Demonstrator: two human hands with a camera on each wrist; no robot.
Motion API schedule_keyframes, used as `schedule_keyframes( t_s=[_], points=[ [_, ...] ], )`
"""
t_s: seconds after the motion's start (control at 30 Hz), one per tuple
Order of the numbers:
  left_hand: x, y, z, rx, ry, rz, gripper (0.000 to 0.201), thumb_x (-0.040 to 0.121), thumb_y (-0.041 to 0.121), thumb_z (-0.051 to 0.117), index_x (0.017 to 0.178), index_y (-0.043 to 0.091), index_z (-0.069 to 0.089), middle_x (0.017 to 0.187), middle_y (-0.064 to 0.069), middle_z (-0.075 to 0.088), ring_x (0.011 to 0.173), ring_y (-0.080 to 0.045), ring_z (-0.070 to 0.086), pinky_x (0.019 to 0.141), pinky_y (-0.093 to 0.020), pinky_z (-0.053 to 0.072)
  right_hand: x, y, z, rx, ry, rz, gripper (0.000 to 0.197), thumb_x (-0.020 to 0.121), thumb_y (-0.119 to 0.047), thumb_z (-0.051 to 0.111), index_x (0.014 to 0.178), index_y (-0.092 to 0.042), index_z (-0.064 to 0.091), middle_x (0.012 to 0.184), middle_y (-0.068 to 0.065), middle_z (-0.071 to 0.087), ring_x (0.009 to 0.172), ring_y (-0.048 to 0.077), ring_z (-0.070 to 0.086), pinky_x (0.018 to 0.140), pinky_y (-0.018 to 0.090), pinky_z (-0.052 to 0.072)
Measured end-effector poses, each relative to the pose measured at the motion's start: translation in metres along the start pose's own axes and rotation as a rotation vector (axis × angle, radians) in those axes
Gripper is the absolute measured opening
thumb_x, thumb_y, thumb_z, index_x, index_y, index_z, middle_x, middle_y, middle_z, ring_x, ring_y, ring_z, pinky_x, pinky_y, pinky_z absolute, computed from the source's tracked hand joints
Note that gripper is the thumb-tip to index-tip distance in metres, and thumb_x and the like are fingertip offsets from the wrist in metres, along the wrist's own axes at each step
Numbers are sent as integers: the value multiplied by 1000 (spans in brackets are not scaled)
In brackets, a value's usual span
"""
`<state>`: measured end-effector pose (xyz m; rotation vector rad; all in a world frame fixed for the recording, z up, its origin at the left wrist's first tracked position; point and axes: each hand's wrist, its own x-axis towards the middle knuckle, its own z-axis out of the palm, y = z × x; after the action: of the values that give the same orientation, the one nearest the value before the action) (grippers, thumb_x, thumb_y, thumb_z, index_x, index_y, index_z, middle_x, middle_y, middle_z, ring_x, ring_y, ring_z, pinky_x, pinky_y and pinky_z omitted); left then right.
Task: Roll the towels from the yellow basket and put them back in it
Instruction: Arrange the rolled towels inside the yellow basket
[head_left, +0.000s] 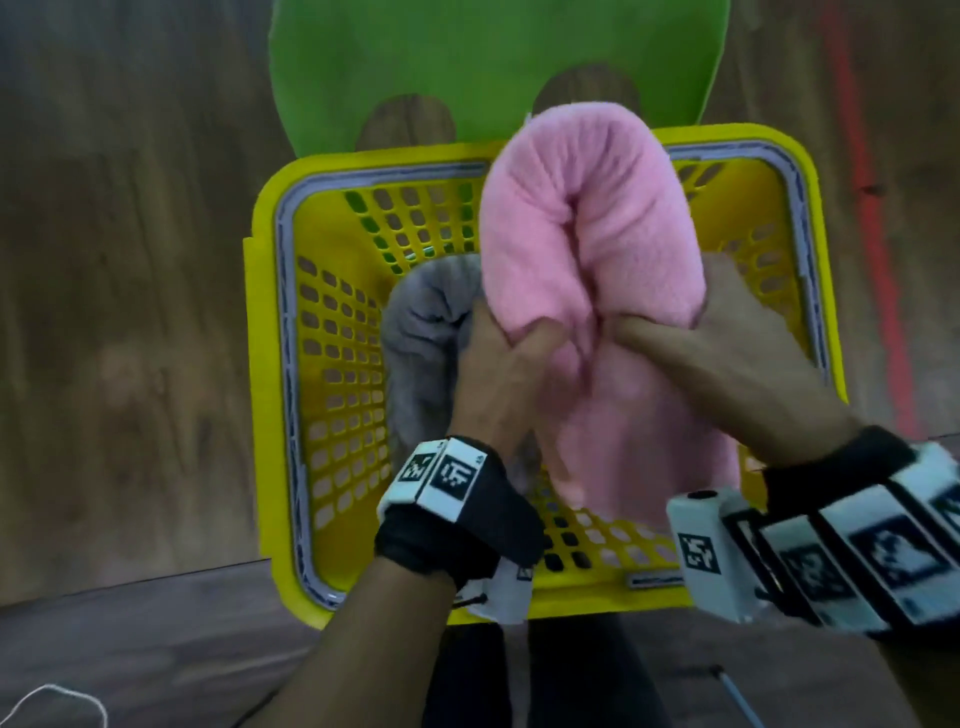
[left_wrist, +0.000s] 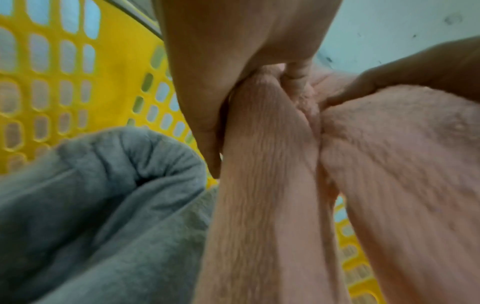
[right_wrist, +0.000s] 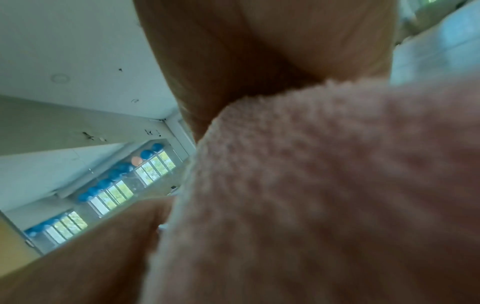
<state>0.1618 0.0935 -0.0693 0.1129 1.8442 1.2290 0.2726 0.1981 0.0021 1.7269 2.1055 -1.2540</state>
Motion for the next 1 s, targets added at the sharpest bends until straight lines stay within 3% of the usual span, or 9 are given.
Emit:
schedule_keyframes(
  t_s=[0.17, 0.3, 0.4, 0.5, 0.6, 0.7, 0.77, 0.9, 1.0],
  points=[
    [-4, 6, -63, 175, 278, 122, 50, 73, 41, 62, 118, 22, 53, 106, 9, 64, 96, -11, 57, 81, -26, 42, 12, -25, 47, 109, -128, -26, 71, 75, -60, 66, 131, -23, 42, 131, 11, 56, 120, 29, 53, 91, 32, 41],
    [16, -11, -84, 421, 301, 38, 53, 84, 41, 59, 131, 21, 44, 123, -8, 60, 110, -28, 55, 85, -32, 38, 25, -22, 102, 114, -202, 5, 74, 84, -47, 66, 139, -12, 32, 135, 17, 52, 123, 32, 50, 92, 31, 39],
    [34, -36, -83, 517, 224, -183, 67, 88, 39, 55, 143, 10, 32, 136, -19, 49, 123, -36, 47, 97, -38, 38, 41, -10, 151, 69, -327, 76, 88, 79, -54, 67, 142, -6, 29, 138, 17, 49, 124, 33, 51, 100, 38, 42],
    [47, -55, -80, 441, 94, -321, 63, 87, 32, 58, 137, -2, 42, 135, -19, 51, 123, -35, 51, 97, -36, 44, 51, -2, 177, -58, -424, 170, 105, 79, -61, 64, 150, -4, 11, 149, 19, 35, 132, 34, 42, 102, 36, 36],
    [52, -58, -77, 491, 57, -343, 46, 97, 21, 47, 133, -7, 45, 134, -22, 52, 121, -36, 51, 95, -35, 44, 56, 0, 176, -85, -416, 125, 96, 82, -59, 63, 148, -2, 23, 146, 16, 39, 130, 32, 44, 97, 33, 38],
    [43, -53, -70, 592, 175, -213, 51, 96, 20, 46, 140, -4, 36, 143, -23, 41, 130, -37, 41, 102, -36, 36, 58, 8, 144, -46, -309, 15, 55, 89, -56, 54, 116, -9, 61, 119, 13, 63, 110, 30, 58, 81, 31, 41],
    [33, -45, -58, 746, 289, 45, 68, 88, 18, 54, 148, 5, 24, 150, -23, 26, 137, -38, 26, 111, -43, 26, 64, 28, 112, -60, -142, -43, 40, 91, -49, 55, 98, -10, 65, 107, 15, 68, 103, 31, 61, 82, 35, 46],
    [26, -37, -3, 897, 133, 454, 48, 82, 23, 56, 128, 11, 48, 132, -17, 41, 124, -37, 38, 104, -42, 30, 89, 87, 59, -253, 31, 101, 48, 85, -31, 66, 123, -3, 54, 124, 25, 57, 116, 40, 52, 92, 44, 43],
    [33, -51, 40, 1061, -80, 256, 51, 88, 27, 52, 130, 1, 41, 129, -21, 46, 118, -36, 44, 95, -39, 29, 108, 114, 51, -371, -86, 194, 58, 89, -26, 65, 135, 0, 43, 138, 22, 47, 124, 39, 47, 93, 39, 39]
  ],
)
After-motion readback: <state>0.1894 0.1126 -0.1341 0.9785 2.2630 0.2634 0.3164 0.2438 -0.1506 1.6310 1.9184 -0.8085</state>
